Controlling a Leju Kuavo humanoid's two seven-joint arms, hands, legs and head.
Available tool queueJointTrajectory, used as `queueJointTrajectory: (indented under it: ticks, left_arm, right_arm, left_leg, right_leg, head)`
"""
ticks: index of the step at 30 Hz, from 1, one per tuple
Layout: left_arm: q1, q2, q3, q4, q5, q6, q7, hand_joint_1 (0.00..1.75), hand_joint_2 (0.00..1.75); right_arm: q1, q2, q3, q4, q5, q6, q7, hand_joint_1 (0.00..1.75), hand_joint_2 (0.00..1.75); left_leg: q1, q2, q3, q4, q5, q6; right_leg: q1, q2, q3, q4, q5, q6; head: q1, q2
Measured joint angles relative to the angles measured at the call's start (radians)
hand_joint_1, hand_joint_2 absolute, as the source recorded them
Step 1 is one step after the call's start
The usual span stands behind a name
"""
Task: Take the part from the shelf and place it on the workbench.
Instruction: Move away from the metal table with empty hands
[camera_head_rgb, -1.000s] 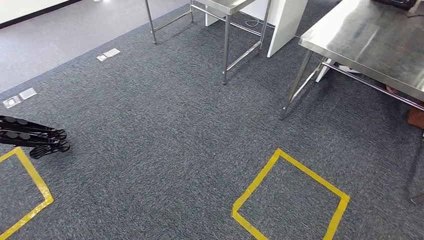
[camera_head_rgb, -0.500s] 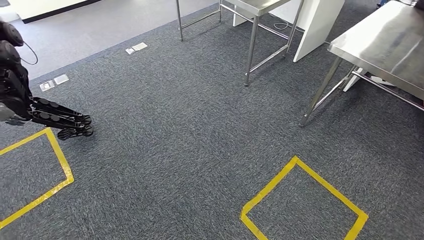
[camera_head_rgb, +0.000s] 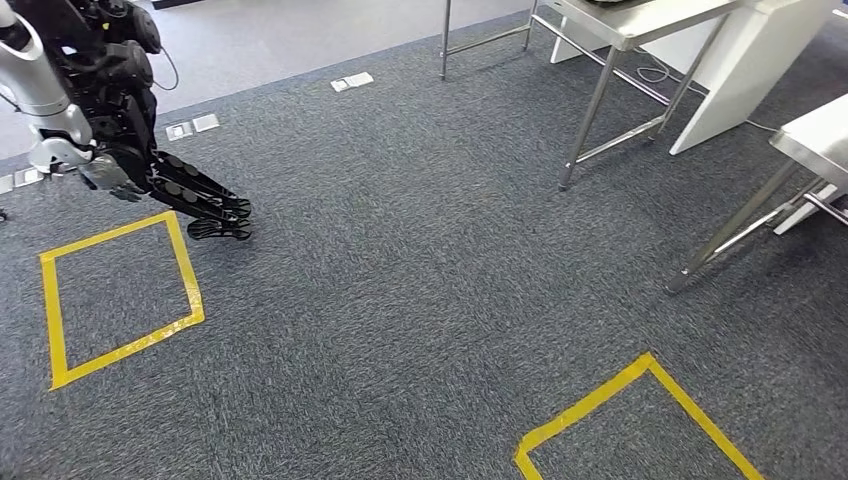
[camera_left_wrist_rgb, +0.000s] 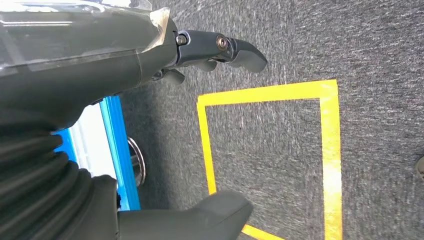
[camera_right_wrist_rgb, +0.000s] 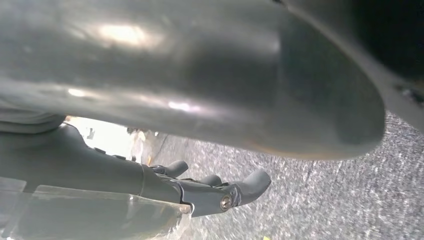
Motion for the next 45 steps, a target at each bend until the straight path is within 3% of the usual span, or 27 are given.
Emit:
queueJointTrajectory:
  ticks: [2,3,5,7,10,12,13,15,17,18,20,22,23,25,27,28,29,31,33,35,36,38,40,42,43,45]
  left_arm:
    - [-0.001,-0.002,-0.007,0.0,-0.002,0.001,0.001,0.0,1.75]
    - [-0.001,-0.003,-0.01,0.0,-0.004,0.002,0.002,0.0,1.75]
    - [0.002,-0.003,-0.015,0.0,-0.009,0.004,0.002,0.0,1.75]
    - [0.005,-0.004,-0.021,0.001,-0.017,0.007,0.001,0.0,1.75]
    - [0.006,-0.002,-0.037,0.002,-0.045,0.021,-0.001,0.0,1.75]
    - [0.01,-0.001,-0.056,0.003,-0.079,0.034,0.0,0.0,1.75]
    - [0.015,0.0,-0.07,0.003,-0.098,0.042,-0.002,0.0,1.75]
    - [0.024,0.001,-0.099,0.004,-0.124,0.06,-0.014,0.0,1.75]
    - [0.025,0.002,-0.124,0.004,-0.131,0.076,-0.04,0.0,1.75]
    - [0.025,0.002,-0.132,0.004,-0.131,0.081,-0.053,0.0,1.75]
    - [0.028,0.003,-0.142,0.006,-0.13,0.085,-0.072,0.0,0.87]
    - [0.034,0.005,-0.146,0.008,-0.129,0.085,-0.081,0.0,0.0]
    - [0.036,0.007,-0.148,0.008,-0.127,0.083,-0.087,0.0,0.0]
    - [0.036,0.011,-0.153,0.009,-0.126,0.077,-0.105,0.0,0.0]
    - [0.037,0.013,-0.159,0.012,-0.129,0.078,-0.118,0.0,0.0]
    - [0.039,0.014,-0.163,0.013,-0.131,0.084,-0.12,0.0,0.0]
    - [0.042,0.014,-0.167,0.014,-0.133,0.093,-0.119,0.0,0.0]
    - [0.046,0.014,-0.175,0.015,-0.135,0.11,-0.118,0.0,0.0]
    - [0.046,0.014,-0.183,0.015,-0.135,0.118,-0.116,0.0,0.0]
    - [0.048,0.014,-0.186,0.016,-0.135,0.121,-0.115,0.0,0.0]
    - [0.05,0.013,-0.187,0.018,-0.135,0.125,-0.115,0.0,0.0]
    - [0.052,0.013,-0.189,0.02,-0.134,0.153,-0.116,0.0,0.0]
    - [0.048,0.012,-0.19,0.02,-0.13,0.21,-0.124,0.0,0.0]
    - [0.045,0.01,-0.19,0.02,-0.122,0.284,-0.147,0.0,0.0]
    - [0.047,0.009,-0.189,0.02,-0.114,0.327,-0.161,0.0,0.0]
    - [0.049,0.005,-0.189,0.019,-0.097,0.402,-0.177,0.0,0.0]
  right_arm:
    - [0.0,-0.003,-0.003,0.001,0.0,0.002,0.0,0.0,0.0]
    - [-0.001,-0.005,-0.004,0.002,0.0,0.003,0.0,0.0,0.0]
    - [-0.004,-0.009,-0.01,0.002,-0.003,0.002,0.0,0.0,0.0]
    - [-0.005,-0.012,-0.017,0.002,-0.009,-0.001,0.002,0.0,0.0]
    - [0.0,-0.014,-0.029,0.002,-0.021,-0.005,0.004,0.0,0.0]
    - [0.002,-0.015,-0.039,0.003,-0.029,-0.004,0.01,0.0,0.0]
    - [0.001,-0.015,-0.044,0.003,-0.032,-0.003,0.016,0.0,0.0]
    - [-0.001,-0.013,-0.054,0.003,-0.039,-0.003,0.03,0.0,0.0]
    - [-0.001,-0.011,-0.064,0.003,-0.042,-0.003,0.038,0.0,0.0]
    - [-0.002,-0.011,-0.067,0.003,-0.041,-0.003,0.04,0.0,0.0]
    - [-0.004,-0.009,-0.071,0.003,-0.039,-0.004,0.04,0.0,0.0]
    - [-0.007,-0.008,-0.073,0.002,-0.037,-0.005,0.04,0.0,0.0]
    - [-0.007,-0.007,-0.073,0.002,-0.036,-0.007,0.039,0.0,0.0]
    - [-0.003,-0.005,-0.075,0.003,-0.036,-0.015,0.039,0.0,0.0]
    - [0.001,-0.004,-0.079,0.003,-0.041,-0.025,0.038,0.0,0.0]
    - [0.001,-0.004,-0.084,0.003,-0.044,-0.031,0.039,0.0,0.0]
    - [0.002,-0.003,-0.088,0.003,-0.047,-0.036,0.039,0.0,0.0]
    - [0.001,-0.002,-0.097,0.003,-0.05,-0.046,0.04,0.0,0.0]
    - [0.0,-0.001,-0.1,0.003,-0.048,-0.053,0.04,0.0,0.0]
    - [-0.003,0.0,-0.103,0.003,-0.047,-0.056,0.039,0.0,0.0]
    - [-0.005,0.0,-0.104,0.003,-0.047,-0.058,0.039,0.0,0.0]
    - [-0.005,0.002,-0.107,0.003,-0.047,-0.06,0.039,0.0,0.0]
    - [-0.001,0.003,-0.112,0.004,-0.047,-0.063,0.039,0.0,0.0]
    - [0.003,0.004,-0.119,0.004,-0.048,-0.065,0.039,0.0,0.0]
    - [0.004,0.005,-0.122,0.004,-0.049,-0.067,0.039,0.0,0.0]
    - [0.003,0.008,-0.128,0.004,-0.05,-0.07,0.039,0.0,0.0]
  left_leg:
    - [-0.003,-0.024,-0.002,0.002,0.001,-0.006]
    - [-0.004,-0.033,-0.004,0.002,0.002,-0.011]
    - [-0.003,-0.05,-0.008,0.0,0.005,-0.023]
    - [-0.002,-0.021,-0.025,0.03,-0.016,-0.033]
    - [0.0,0.061,-0.107,0.202,-0.114,-0.043]
    - [0.005,0.076,-0.147,0.287,-0.141,-0.05]
    - [0.008,0.081,-0.141,0.277,-0.127,-0.053]
    - [0.014,0.109,-0.072,0.157,-0.066,-0.057]
    - [0.015,0.148,-0.008,0.044,-0.028,-0.052]
    - [0.012,0.157,0.004,0.022,-0.025,-0.046]
    - [0.004,0.138,0.003,0.015,-0.024,-0.029]
    - [0.001,0.117,0.002,0.009,-0.016,-0.012]
    - [0.003,0.106,0.001,0.006,-0.011,-0.003]
    - [0.002,0.081,-0.003,0.004,-0.006,0.007]
    - [-0.002,0.052,-0.007,0.005,-0.005,0.01]
    - [-0.003,0.037,-0.007,0.005,-0.004,0.01]
    - [-0.003,0.022,-0.005,0.005,-0.004,0.01]
    - [-0.004,-0.004,-0.004,0.007,-0.002,0.006]
    - [-0.006,-0.026,-0.006,0.008,-0.001,-0.002]
    - [-0.005,-0.044,-0.01,0.006,0.003,-0.015]
    - [-0.003,-0.041,-0.012,0.008,0.002,-0.02]
    - [-0.002,0.003,-0.033,0.05,-0.029,-0.029]
    - [-0.001,0.058,-0.086,0.167,-0.098,-0.036]
    - [0.003,0.073,-0.139,0.282,-0.144,-0.044]
    - [0.006,0.078,-0.144,0.295,-0.14,-0.047]
    - [0.012,0.096,-0.09,0.204,-0.089,-0.052]
  right_leg:
    - [0.001,0.033,0.041,-0.108,0.045,-0.006]
    - [0.003,0.041,0.047,-0.128,0.052,-0.014]
    - [0.003,0.023,0.05,-0.133,0.057,-0.031]
    - [-0.001,0.0,0.058,-0.14,0.065,-0.048]
    - [0.002,-0.04,0.061,-0.144,0.068,-0.062]
    - [0.005,-0.066,0.06,-0.144,0.066,-0.063]
    - [0.005,-0.078,0.061,-0.143,0.065,-0.064]
    - [0.005,-0.1,0.065,-0.142,0.06,-0.059]
    - [0.012,-0.119,0.067,-0.139,0.05,-0.048]
    - [0.016,-0.128,0.069,-0.138,0.046,-0.042]
    - [0.018,-0.147,0.077,-0.14,0.041,-0.029]
    - [0.012,-0.127,0.075,-0.119,0.025,-0.021]
    - [0.01,-0.102,0.059,-0.082,0.002,-0.022]
    - [0.006,-0.049,-0.005,0.053,-0.063,-0.029]
    - [0.005,-0.031,-0.061,0.165,-0.1,-0.028]
    - [0.005,-0.028,-0.063,0.164,-0.09,-0.022]
    - [0.005,-0.024,-0.045,0.121,-0.065,-0.015]
    - [0.003,0.006,0.02,-0.027,0.001,-0.005]
    - [0.003,0.032,0.054,-0.117,0.037,-0.013]
    - [0.008,0.024,0.058,-0.129,0.045,-0.028]
    - [0.006,0.014,0.061,-0.132,0.049,-0.036]
    - [0.001,-0.007,0.068,-0.138,0.057,-0.052]
    - [0.004,-0.033,0.067,-0.14,0.058,-0.061]
    - [0.007,-0.061,0.065,-0.14,0.057,-0.063]
    - [0.008,-0.074,0.063,-0.14,0.056,-0.064]
    - [0.007,-0.096,0.063,-0.139,0.051,-0.064]
  head:
    - [-0.001,0.0]
    - [-0.001,0.0]
    - [-0.002,0.0]
    - [-0.004,0.0]
    - [-0.01,0.0]
    - [-0.01,0.0]
    - [-0.011,0.0]
    - [-0.012,0.0]
    - [-0.011,0.0]
    - [-0.008,0.0]
    - [-0.003,0.0]
    - [-0.003,0.0]
    - [-0.002,0.0]
    - [0.0,0.0]
    - [0.0,0.0]
    - [0.0,0.0]
    - [0.0,0.0]
    - [0.0,0.0]
    - [0.0,0.0]
    - [-0.001,0.0]
    - [-0.001,0.0]
    - [-0.004,0.0]
    - [-0.007,0.0]
    - [-0.008,0.0]
    - [-0.008,0.0]
    - [-0.009,0.0]
